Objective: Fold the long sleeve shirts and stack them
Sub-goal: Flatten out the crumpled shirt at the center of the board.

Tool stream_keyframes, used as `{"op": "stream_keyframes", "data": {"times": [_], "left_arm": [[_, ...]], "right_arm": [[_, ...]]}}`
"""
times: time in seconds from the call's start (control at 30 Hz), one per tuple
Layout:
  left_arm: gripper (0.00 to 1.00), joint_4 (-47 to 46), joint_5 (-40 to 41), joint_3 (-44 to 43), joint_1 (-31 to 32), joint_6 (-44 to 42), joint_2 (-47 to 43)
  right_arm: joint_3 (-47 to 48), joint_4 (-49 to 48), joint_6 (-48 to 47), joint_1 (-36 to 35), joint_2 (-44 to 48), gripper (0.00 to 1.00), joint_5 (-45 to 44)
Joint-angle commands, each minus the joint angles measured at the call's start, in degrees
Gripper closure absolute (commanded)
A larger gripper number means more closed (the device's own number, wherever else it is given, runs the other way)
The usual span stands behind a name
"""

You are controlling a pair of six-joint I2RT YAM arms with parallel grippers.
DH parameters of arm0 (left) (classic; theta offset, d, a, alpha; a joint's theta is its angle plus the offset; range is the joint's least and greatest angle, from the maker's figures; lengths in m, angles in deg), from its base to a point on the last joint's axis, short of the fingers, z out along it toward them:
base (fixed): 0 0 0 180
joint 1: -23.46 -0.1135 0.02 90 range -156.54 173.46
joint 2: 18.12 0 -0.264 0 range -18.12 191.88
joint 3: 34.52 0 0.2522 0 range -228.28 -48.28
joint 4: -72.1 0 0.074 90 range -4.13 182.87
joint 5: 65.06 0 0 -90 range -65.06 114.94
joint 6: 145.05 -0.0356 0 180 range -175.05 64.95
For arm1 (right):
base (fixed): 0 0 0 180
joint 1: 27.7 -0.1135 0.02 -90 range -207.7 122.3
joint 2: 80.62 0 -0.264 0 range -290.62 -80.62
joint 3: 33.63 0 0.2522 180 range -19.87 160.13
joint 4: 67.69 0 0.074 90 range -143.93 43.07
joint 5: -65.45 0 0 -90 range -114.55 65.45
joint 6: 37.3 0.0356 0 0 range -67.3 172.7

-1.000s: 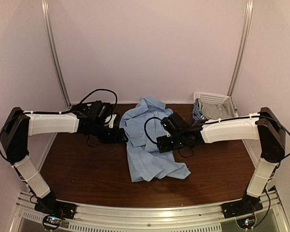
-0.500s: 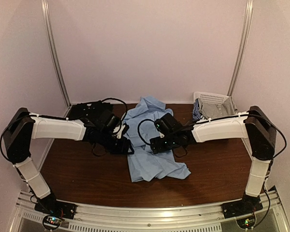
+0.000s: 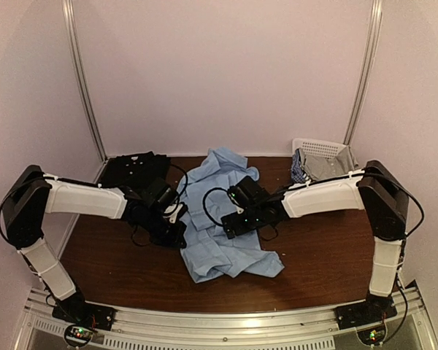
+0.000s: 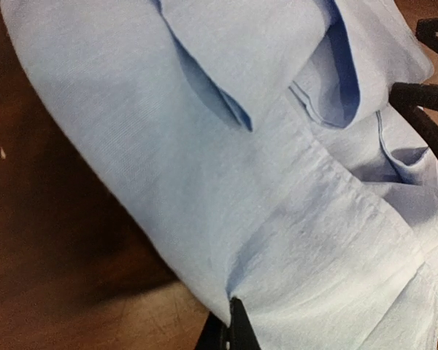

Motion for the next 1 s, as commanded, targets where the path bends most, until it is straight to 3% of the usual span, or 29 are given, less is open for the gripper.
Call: {"op": "stream_keyframes", "data": {"times": [0.0, 0.2, 0.43, 0.53, 0.73, 0.9, 0.97], "left_arm": [[1.00, 4.64, -1.33, 3.39, -0.56, -1.68, -4.78], [1.00, 6.94, -2.44, 6.91, -2.58, -3.27, -8.01], [1.00, 7.82, -3.17, 8.50, -5.05, -4.68, -9.62], [1.00, 8.55, -2.79, 8.93, -5.57, -5.35, -10.02], [1.00, 10.32, -2.10, 10.14, -7.75, -6.82, -10.93], [1.00, 11.02, -2.12, 9.87, -8.46, -7.57, -10.97], [0.89, 11.56, -2.08, 9.15, -8.46, -7.56, -11.49]], "right_arm": [[0.53, -0.14, -2.04, -2.38, -1.47, 0.05, 1.74], [1.47, -0.78, -1.47, -3.50, -3.25, 0.20, 4.26], [1.08, 0.92, 1.48, -4.24, -2.07, 0.70, 1.97], [1.07, 2.72, 2.85, -3.52, 1.31, 0.84, -1.24], [-0.26, 6.18, 4.32, -0.17, 9.61, 0.96, -6.85], [-1.37, 9.31, 4.54, 3.20, 15.25, 0.97, -11.98], [-1.53, 9.28, 3.67, 3.77, 17.03, 0.97, -12.04]]}}
